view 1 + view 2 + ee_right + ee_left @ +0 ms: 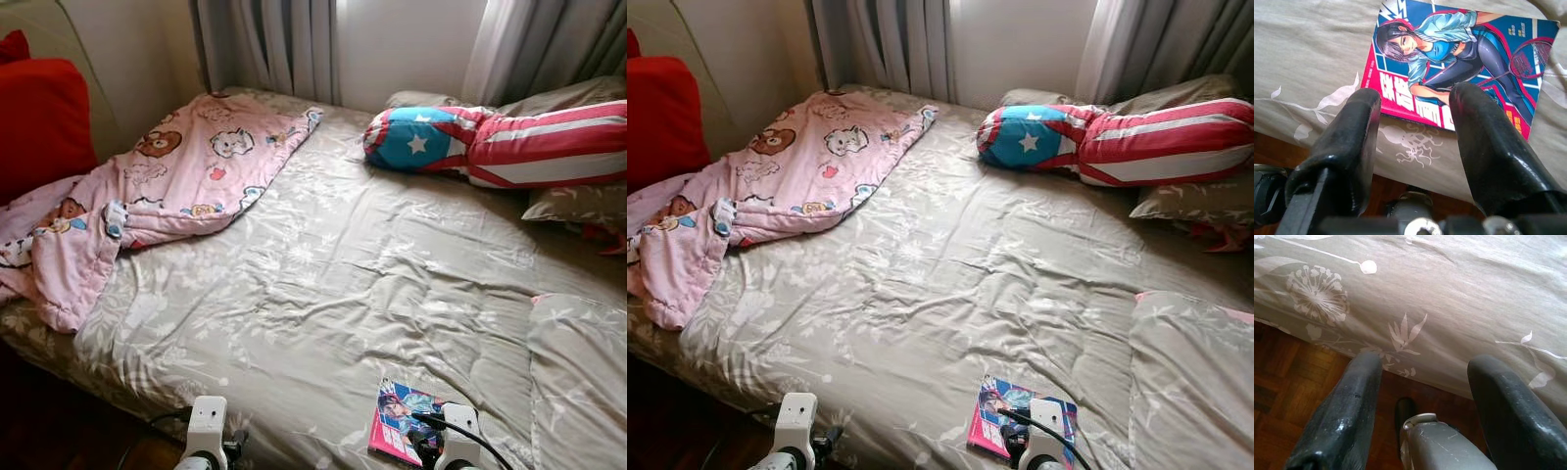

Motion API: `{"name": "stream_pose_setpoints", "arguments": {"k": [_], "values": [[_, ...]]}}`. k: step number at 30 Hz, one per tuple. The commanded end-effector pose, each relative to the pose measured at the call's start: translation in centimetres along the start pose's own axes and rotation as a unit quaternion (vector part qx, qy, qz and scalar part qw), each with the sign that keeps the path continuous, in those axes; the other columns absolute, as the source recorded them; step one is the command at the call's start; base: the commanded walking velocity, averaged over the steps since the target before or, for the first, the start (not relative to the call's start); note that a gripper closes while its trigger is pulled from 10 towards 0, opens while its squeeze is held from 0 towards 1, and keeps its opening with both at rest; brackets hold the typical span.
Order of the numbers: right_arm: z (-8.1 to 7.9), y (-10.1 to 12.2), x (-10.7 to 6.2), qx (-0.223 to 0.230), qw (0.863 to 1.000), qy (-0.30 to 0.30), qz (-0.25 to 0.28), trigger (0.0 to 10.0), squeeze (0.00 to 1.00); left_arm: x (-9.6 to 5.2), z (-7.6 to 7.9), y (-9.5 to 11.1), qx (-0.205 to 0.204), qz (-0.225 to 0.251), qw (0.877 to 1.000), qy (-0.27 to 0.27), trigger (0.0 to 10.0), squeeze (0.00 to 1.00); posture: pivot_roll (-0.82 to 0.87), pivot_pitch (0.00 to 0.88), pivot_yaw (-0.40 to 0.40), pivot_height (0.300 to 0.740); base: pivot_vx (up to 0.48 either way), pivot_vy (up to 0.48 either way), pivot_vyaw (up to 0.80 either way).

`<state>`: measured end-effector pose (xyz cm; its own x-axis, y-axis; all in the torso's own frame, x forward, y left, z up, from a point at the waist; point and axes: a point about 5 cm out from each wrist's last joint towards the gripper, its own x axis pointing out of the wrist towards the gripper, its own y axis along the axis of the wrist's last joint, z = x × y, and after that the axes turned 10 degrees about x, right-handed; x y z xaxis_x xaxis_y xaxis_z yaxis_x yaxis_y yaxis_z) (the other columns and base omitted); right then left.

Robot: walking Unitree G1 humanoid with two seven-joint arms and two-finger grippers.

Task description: Clean up the room

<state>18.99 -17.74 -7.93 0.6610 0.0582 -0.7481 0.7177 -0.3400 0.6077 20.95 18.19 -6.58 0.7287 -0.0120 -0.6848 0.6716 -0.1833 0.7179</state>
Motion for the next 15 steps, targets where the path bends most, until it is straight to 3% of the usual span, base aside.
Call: {"name": "stream_pose_setpoints", "arguments": {"k": [1, 8, 9, 11, 15], "values": [[0.2, -0.6, -0.1, -0.001, 1.0, -0.005, -0.012, 10.0, 0.0, -0.2, 0.1, -0.8, 0.006, -0.019, 1.0, -0.002, 10.0, 0.0, -0.02, 0.0, -0.031, 0.74, 0.0, 0.0, 0.0], [0.4, -0.9, -0.2, -0.008, 1.0, -0.011, -0.019, 10.0, 0.0, -0.3, 0.0, -1.2, 0.002, -0.031, 1.0, 0.003, 10.0, 0.0, -0.02, 0.0, -0.031, 0.74, 0.0, 0.0, 0.0], [0.7, -2.9, -0.7, 0.001, 0.998, -0.046, -0.039, 10.0, 0.0, -0.7, -0.9, -2.7, -0.015, -0.069, 0.997, 0.028, 10.0, 0.0, -0.01, 0.0, -0.016, 0.74, 0.0, 0.476, 0.0], [1.0, -3.9, -1.1, 0.01, 0.997, -0.062, -0.046, 10.0, 0.0, -1.0, -1.3, -3.3, -0.021, -0.082, 0.996, 0.038, 10.0, 0.0, -0.01, 0.0, -0.016, 0.74, 0.0, 0.476, 0.0], [1.9, -4.4, -1.6, 0.015, 0.997, -0.068, -0.046, 10.0, 0.0, -1.0, -1.3, -3.4, -0.023, -0.083, 0.995, 0.04, 10.0, 0.0, -0.01, 0.0, -0.018, 0.74, 0.0, 0.476, 0.0]]}}
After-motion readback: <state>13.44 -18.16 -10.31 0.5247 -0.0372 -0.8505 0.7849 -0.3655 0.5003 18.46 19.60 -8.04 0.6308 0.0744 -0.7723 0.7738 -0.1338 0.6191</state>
